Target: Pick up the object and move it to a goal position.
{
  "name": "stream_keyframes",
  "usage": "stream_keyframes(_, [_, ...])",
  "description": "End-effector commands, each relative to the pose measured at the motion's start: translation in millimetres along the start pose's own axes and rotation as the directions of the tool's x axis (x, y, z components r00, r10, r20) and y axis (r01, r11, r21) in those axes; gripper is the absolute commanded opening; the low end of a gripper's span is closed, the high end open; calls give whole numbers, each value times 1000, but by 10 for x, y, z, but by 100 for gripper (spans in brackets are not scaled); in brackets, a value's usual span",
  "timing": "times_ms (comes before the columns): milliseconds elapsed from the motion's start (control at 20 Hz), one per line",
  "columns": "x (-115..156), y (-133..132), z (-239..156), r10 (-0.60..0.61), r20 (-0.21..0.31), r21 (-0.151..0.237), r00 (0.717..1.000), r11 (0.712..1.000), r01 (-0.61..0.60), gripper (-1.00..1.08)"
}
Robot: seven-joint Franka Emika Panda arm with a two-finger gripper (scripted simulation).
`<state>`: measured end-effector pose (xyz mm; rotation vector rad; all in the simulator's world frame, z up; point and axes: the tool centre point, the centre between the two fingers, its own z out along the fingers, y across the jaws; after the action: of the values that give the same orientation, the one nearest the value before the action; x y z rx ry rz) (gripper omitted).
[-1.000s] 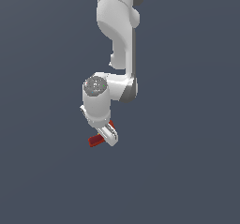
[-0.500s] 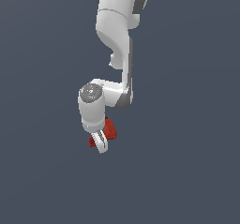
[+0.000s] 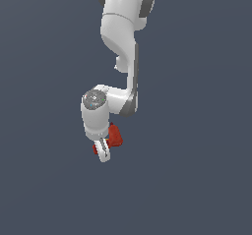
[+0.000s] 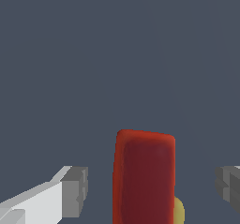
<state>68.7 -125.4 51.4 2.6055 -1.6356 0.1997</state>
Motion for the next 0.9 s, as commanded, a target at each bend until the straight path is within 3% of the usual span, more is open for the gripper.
stream_keyframes(0, [-1, -2, 13, 0, 0, 0, 1000, 1000, 0, 108])
stream_keyframes(550, [2, 7, 304, 5, -1, 1, 1000, 1000, -5, 108])
stream_keyframes(600, [2, 7, 304, 5, -1, 1, 1000, 1000, -5, -100])
stream_keyframes(850, [2, 7, 304, 5, -1, 1, 1000, 1000, -5, -100])
